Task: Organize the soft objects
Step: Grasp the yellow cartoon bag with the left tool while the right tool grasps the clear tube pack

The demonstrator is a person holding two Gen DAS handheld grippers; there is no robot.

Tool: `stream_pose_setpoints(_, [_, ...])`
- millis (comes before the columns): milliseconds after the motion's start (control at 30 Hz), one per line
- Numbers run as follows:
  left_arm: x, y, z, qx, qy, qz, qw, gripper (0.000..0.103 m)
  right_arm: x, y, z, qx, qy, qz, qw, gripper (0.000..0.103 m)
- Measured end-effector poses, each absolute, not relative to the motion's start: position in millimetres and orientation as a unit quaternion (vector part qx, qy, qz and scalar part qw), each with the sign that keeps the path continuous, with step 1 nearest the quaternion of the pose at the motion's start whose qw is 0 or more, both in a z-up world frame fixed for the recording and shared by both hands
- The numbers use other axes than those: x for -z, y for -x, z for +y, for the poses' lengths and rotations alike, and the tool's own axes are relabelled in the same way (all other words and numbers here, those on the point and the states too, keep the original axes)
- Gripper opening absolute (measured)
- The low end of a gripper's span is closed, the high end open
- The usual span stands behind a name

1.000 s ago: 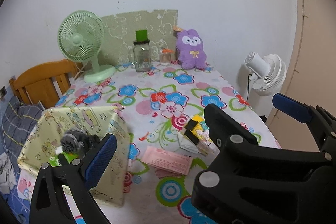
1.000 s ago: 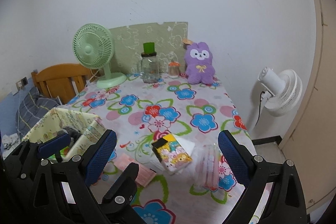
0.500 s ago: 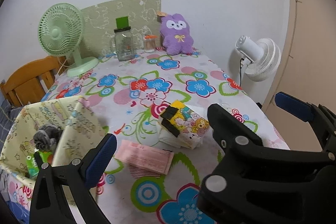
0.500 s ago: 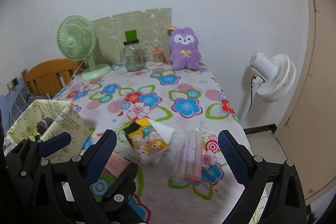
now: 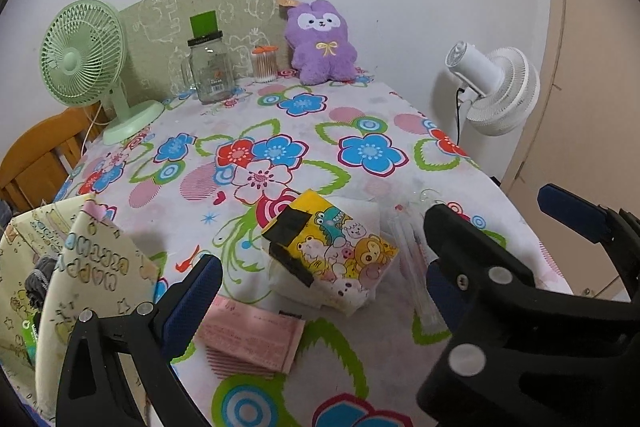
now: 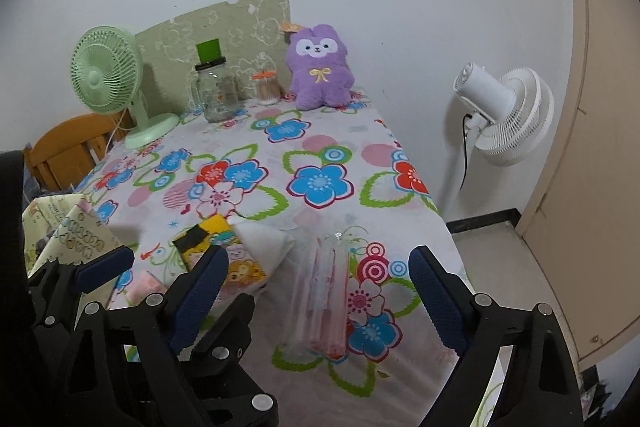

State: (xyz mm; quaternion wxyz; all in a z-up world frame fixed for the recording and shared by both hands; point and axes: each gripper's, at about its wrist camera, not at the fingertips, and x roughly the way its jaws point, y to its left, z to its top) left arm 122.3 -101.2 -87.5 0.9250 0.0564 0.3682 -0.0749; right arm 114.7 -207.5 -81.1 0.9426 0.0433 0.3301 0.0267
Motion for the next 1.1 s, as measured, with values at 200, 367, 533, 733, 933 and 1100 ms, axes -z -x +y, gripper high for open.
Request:
stream_pose_setpoints(200, [96.1, -136.2, -105.0, 0.072, -0.059, 0.377, 0.922, 0.103, 90.3, -126.6, -212.4, -0.027, -0.05, 0.345, 0.937, 0.088])
stream_pose_setpoints(367, [102.7, -146.2, -108.9, 0.067, -0.061, 0.38, 0.921, 0.103, 97.9, -135.7, -217.2, -0.025, -0.059, 0.357, 0.932, 0.085])
stream_pose_setpoints(533, [108.8, -151.9, -110.4, 0.065, -0.064, 0.382, 0.92, 0.103, 104.4, -140.7, -219.6, -0.022, -0.063, 0.368, 0.927, 0.084])
stream_pose_setpoints(733, [114.2, -156.1, -109.4, 0.062, -0.068, 0.386, 0.918, 0.092, 112.3, -147.5, -219.5, -0.025, -0.07, 0.382, 0.921, 0.084])
stream_pose_setpoints(933, [116.4, -157.0, -107.6, 0.067, -0.07, 0.394, 0.914, 0.088, 116.8, -151.2, -216.0, -0.032, -0.072, 0.389, 0.918, 0.084])
stream_pose_setpoints(1100, [113.5, -151.7, -101.6, 0.069, -0.068, 0.398, 0.912, 0.088, 122.5, -156.5, -216.5, -0.018, -0.073, 0.398, 0.914, 0.076])
